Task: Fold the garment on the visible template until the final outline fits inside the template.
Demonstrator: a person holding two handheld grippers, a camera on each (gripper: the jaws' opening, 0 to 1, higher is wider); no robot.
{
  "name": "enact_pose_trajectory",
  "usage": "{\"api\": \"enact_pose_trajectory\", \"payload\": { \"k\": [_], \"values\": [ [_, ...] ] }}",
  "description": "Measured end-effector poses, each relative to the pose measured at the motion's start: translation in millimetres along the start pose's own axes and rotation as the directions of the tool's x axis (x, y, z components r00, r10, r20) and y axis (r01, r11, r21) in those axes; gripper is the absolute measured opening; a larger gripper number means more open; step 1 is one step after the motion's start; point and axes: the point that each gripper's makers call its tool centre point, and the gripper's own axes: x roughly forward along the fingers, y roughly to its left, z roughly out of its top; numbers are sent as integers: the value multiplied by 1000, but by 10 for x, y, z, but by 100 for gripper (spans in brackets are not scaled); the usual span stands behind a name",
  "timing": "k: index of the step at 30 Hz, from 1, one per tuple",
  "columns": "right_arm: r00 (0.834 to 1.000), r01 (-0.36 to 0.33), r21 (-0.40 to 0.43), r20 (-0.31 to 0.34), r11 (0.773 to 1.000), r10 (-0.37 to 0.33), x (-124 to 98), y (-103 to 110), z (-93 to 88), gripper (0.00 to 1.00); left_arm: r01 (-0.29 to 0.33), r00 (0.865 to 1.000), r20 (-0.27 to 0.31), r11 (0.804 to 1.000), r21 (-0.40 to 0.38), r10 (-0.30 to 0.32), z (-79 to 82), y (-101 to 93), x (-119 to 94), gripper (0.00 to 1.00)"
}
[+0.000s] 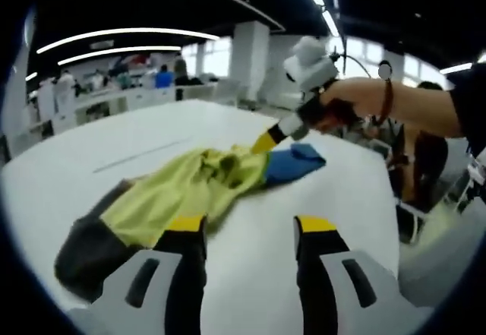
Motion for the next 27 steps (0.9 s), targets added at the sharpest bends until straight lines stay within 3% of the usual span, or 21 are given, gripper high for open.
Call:
{"api": "enact_pose_trajectory", "payload": {
  "k": [11, 18, 27],
  "values": [
    [999, -31, 59, 20, 998, 29, -13, 31, -39, 30, -23, 1000, -6, 999, -30, 23, 37, 63, 470, 35],
    [999, -38, 51, 10, 998, 37, 49, 42, -112, 28, -28, 999, -26, 996, -89, 26, -95, 121, 756, 32],
    [998, -55, 73, 4, 996, 55, 114, 53, -208, 21, -100, 994, -54, 994, -41, 98, -164, 253, 942, 25]
  ]
}}
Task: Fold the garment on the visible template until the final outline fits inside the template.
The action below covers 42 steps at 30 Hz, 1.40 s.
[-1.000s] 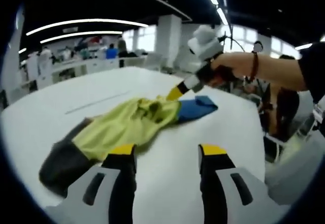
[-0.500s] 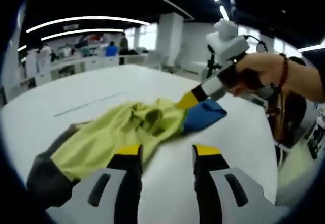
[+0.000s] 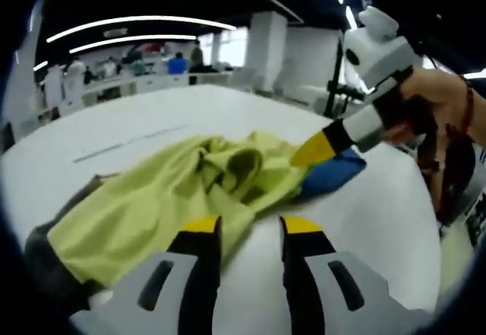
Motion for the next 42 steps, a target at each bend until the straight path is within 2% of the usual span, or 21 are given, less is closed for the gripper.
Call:
{"api": "enact_pose_trajectory", "payload": {
  "k": [2, 6, 17, 21, 23, 25, 28, 31, 37, 42],
  "values": [
    [1000, -2, 6, 0, 1000, 2, 9, 6, -16, 20, -10, 1000, -4, 1000, 2, 10, 3, 19, 38, 24],
    [1000, -11, 19, 2, 1000, 11, 23, 23, -27, 17, -29, 999, -39, 998, 53, 31, -59, 53, 101, 22],
    [1000, -12, 28, 5, 1000, 12, 31, 24, -57, 13, -46, 997, -62, 998, 38, 48, -111, 161, 156, 12],
    [1000, -15, 15, -1, 1000, 15, 39, 34, -77, 8, -44, 997, -60, 999, 28, 46, -98, 198, 135, 2],
    [1000, -17, 4, 0, 1000, 17, 42, 46, -78, 7, -45, 997, -64, 999, 22, 46, -83, 211, 87, 1],
    [1000, -15, -13, 1, 1000, 15, 38, 55, -73, 4, -66, 996, -52, 996, 59, 69, -38, 257, 22, 1],
    [1000, -15, -24, 9, 1000, 16, 18, 62, -49, 0, -61, 997, -42, 995, 82, 65, 21, 273, -83, 0],
    [1000, -13, -30, 26, 999, 14, -21, 74, -6, 0, -78, 997, -13, 991, 112, 80, 140, 349, -220, 0],
    [999, -3, -53, 48, 999, 5, -122, 88, 58, 0, -99, 995, 25, 987, 123, 96, 347, 505, -521, 0],
    [998, 3, -71, 59, 997, 1, -240, 112, 84, 0, -106, 994, 42, 985, 137, 101, 446, 588, -756, 0]
  ]
}}
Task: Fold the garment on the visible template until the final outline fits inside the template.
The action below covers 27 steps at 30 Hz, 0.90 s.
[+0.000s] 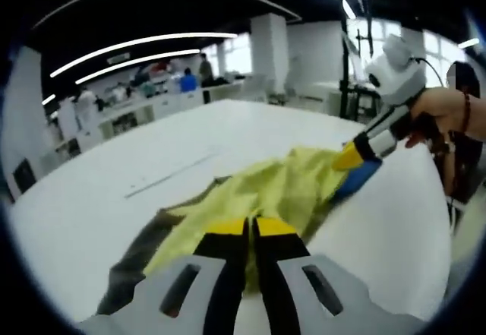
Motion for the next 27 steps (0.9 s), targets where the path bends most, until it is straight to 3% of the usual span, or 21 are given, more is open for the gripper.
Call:
{"api": "enact_pose_trajectory", "payload": {
  "k": [11, 19, 27],
  "values": [
    [1000, -26, -26, 3, 999, 26, -283, 46, -42, 0, -11, 1000, -3, 1000, 2, 11, -53, 138, -533, 0],
    [998, -64, -33, 3, 997, 64, -550, 107, -133, 0, -6, 1000, -22, 998, -60, 5, -188, 154, -951, 0],
    [995, -95, -30, -16, 995, 95, -739, 189, -280, 0, 3, 1000, -23, 998, -59, -5, -209, 109, -1218, 0]
  ]
}}
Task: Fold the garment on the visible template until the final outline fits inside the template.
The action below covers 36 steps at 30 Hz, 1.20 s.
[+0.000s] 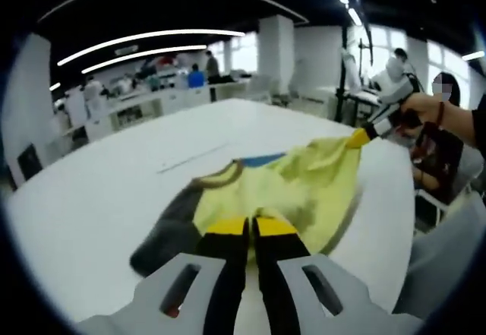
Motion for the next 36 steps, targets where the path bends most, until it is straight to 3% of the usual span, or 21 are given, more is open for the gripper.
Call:
{"api": "enact_pose_trajectory", "payload": {
  "k": [5, 11, 24, 32, 36],
  "values": [
    [1000, -21, -2, -10, 1000, 21, -114, 97, -115, 0, 33, 999, -31, 999, 3, -33, -161, -138, -163, 0],
    [999, -28, -5, -25, 1000, 28, -222, 207, -280, 0, 27, 998, -62, 999, -33, -29, -399, -192, -329, 0],
    [995, -49, 31, -82, 998, 51, -371, 428, -680, 0, 14, 995, -95, 995, -104, -24, -644, -237, -594, 0],
    [991, -34, 58, -126, 998, 41, -470, 431, -929, 0, 9, 989, -146, 993, -114, -25, -894, -262, -738, 0],
    [988, -14, 67, -152, 998, 24, -505, 404, -1081, 0, -2, 981, -190, 992, -124, -22, -1091, -235, -778, 0]
  ]
}}
